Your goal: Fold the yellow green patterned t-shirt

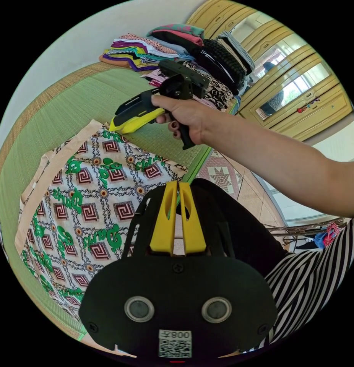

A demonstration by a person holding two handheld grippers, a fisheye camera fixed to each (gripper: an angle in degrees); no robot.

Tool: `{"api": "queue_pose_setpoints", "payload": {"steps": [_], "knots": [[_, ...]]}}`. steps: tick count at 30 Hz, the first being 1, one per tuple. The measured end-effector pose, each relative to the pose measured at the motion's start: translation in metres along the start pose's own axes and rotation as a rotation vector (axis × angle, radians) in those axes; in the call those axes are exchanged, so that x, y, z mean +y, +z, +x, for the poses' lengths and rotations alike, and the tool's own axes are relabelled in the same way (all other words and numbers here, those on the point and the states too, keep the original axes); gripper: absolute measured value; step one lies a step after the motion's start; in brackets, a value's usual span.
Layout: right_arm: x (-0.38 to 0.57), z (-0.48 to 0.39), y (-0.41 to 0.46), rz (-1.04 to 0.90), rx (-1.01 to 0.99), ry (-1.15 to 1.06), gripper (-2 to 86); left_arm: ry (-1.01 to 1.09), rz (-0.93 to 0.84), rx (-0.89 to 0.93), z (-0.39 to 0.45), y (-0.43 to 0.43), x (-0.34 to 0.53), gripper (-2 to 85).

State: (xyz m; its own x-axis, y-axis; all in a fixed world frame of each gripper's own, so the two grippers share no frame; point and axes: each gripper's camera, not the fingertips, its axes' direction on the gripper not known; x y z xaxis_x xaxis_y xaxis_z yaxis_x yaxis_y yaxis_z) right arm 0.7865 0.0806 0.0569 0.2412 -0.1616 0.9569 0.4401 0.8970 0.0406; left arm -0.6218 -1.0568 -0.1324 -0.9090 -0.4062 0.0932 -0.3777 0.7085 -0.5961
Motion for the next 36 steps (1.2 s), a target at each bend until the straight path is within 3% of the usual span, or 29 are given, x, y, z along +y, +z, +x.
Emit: {"api": "queue_pose_setpoints", "payload": {"steps": [18,36], "knots": [[-0.08,0.007,0.042,0.001,-0.064,0.022,3.4,-0.029,0.017,0.061,-0.008,0.011,-0.008,0.5],[-0.105,0.02,0.076,0.044,-0.029,0.05,1.5,-0.058,0.067,0.133,0.022,-0.095,-0.005,0.5]]}}
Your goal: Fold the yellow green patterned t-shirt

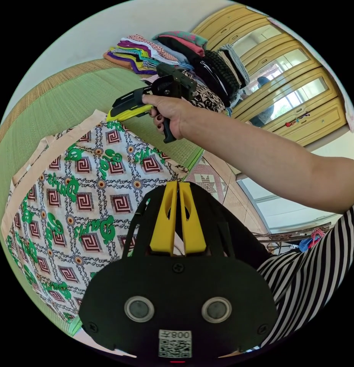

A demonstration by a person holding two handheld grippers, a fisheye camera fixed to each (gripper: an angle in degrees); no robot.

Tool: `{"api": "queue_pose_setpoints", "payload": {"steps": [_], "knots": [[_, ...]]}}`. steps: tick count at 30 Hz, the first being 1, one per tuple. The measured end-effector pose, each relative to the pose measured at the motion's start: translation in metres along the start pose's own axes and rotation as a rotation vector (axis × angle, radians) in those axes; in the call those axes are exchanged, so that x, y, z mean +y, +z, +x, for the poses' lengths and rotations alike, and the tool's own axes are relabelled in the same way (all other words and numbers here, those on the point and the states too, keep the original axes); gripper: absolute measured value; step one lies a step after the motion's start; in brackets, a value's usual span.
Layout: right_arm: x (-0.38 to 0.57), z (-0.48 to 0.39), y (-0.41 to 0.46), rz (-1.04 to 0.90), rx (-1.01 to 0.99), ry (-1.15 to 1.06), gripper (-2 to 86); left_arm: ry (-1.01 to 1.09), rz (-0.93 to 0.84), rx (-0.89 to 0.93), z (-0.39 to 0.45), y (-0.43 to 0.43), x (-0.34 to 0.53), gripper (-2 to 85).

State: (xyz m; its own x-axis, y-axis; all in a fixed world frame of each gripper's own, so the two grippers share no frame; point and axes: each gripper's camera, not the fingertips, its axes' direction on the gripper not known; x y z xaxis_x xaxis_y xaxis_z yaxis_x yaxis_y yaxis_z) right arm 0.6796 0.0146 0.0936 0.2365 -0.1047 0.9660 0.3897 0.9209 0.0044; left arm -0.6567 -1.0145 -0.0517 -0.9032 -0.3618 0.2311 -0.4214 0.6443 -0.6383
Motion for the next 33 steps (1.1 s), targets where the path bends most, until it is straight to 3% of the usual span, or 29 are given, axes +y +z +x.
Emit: {"api": "queue_pose_setpoints", "payload": {"steps": [18,33], "knots": [[-0.002,-0.067,0.087,0.093,-0.056,-0.103,1.4,-0.204,0.237,0.063,0.031,-0.259,0.082,0.6],[-0.002,-0.15,0.248,0.058,-0.06,-0.251,1.5,-0.477,0.43,0.053,0.032,-0.505,0.208,0.7]]}}
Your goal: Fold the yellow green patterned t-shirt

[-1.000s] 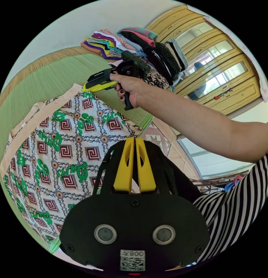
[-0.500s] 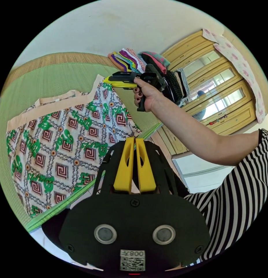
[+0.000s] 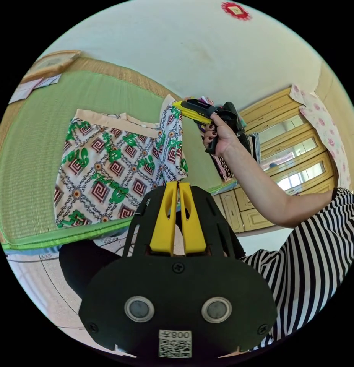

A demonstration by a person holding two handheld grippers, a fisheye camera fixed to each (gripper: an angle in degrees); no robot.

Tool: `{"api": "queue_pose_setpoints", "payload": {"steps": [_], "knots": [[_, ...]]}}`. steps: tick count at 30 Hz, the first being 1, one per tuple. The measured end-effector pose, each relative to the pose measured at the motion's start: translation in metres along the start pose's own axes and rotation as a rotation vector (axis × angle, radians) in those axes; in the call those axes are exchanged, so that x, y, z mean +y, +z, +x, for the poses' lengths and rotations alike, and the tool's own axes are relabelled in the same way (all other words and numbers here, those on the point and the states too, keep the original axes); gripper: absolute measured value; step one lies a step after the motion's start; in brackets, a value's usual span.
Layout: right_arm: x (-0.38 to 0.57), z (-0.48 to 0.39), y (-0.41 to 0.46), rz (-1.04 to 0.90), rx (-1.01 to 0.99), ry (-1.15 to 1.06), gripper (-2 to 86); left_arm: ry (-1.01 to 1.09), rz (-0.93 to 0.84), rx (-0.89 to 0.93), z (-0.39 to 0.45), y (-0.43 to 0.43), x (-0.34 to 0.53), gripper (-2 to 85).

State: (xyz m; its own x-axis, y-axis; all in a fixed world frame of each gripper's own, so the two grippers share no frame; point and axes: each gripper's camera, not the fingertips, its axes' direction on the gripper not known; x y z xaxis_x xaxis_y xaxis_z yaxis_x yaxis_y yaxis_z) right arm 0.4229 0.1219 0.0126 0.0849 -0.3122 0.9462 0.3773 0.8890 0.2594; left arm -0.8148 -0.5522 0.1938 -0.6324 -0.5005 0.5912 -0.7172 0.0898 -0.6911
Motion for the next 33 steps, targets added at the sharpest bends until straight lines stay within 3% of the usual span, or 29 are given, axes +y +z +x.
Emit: {"api": "queue_pose_setpoints", "payload": {"steps": [14,33], "knots": [[-0.014,-0.019,0.19,-0.12,0.048,-0.074,1.6,-0.211,0.106,0.028,-0.007,-0.223,0.006,0.7],[-0.052,0.035,0.393,-0.262,0.18,-0.057,1.5,-0.407,0.095,0.091,-0.007,-0.417,-0.02,0.5]]}}
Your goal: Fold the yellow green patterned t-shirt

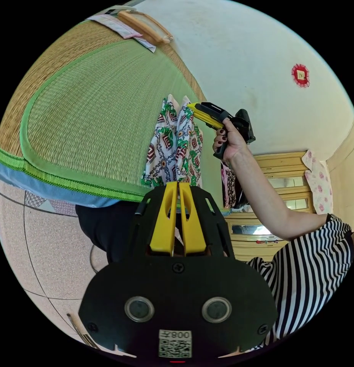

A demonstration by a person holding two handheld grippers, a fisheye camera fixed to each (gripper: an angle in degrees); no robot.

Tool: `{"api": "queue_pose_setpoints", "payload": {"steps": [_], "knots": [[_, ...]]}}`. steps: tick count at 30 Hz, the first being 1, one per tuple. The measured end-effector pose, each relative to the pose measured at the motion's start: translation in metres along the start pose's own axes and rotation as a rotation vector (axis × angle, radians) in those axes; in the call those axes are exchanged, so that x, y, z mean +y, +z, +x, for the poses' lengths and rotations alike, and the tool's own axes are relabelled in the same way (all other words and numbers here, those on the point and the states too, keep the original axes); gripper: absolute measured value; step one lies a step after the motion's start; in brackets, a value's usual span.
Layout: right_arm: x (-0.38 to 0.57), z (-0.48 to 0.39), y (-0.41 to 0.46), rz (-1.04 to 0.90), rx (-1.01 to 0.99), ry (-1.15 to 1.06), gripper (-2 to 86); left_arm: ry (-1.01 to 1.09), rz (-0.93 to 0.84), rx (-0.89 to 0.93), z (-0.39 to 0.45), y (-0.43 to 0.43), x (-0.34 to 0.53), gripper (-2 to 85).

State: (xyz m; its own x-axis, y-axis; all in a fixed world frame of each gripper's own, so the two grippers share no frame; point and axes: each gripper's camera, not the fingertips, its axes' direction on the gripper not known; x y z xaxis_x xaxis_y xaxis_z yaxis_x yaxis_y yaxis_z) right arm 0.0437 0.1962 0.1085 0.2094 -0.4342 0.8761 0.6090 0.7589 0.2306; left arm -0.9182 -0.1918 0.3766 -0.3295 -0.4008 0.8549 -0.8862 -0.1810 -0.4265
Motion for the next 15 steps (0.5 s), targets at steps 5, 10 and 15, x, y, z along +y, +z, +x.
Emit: {"api": "queue_pose_setpoints", "payload": {"steps": [5,10,15], "knots": [[-0.02,0.016,0.042,-0.038,0.018,0.01,1.7,-0.042,-0.013,0.017,0.01,-0.041,-0.008,0.5],[-0.035,0.031,0.071,-0.061,0.026,0.014,2.0,-0.081,-0.021,0.039,0.017,-0.072,-0.012,0.6],[-0.045,0.041,0.093,-0.079,0.046,0.001,2.4,-0.129,-0.027,0.07,0.021,-0.098,-0.014,0.8]]}}
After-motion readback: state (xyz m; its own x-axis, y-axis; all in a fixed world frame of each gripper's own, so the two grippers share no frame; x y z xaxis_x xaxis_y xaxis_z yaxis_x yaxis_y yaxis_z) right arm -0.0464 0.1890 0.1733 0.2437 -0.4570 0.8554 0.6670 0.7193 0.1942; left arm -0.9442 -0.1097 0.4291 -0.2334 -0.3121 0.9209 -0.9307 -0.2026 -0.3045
